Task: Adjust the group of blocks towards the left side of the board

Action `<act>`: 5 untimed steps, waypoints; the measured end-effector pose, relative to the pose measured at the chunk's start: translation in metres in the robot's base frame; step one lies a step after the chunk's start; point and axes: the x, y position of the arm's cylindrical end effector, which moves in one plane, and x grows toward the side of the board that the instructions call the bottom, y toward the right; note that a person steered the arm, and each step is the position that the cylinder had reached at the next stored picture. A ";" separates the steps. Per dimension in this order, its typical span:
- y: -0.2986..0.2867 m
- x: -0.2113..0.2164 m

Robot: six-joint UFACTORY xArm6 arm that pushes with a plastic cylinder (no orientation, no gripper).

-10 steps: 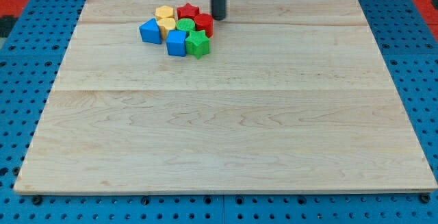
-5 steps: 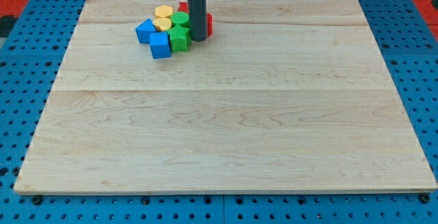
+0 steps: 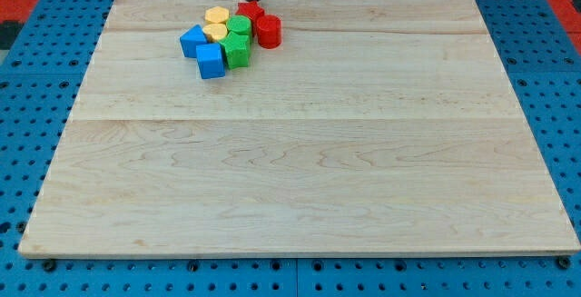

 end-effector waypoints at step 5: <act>0.076 0.077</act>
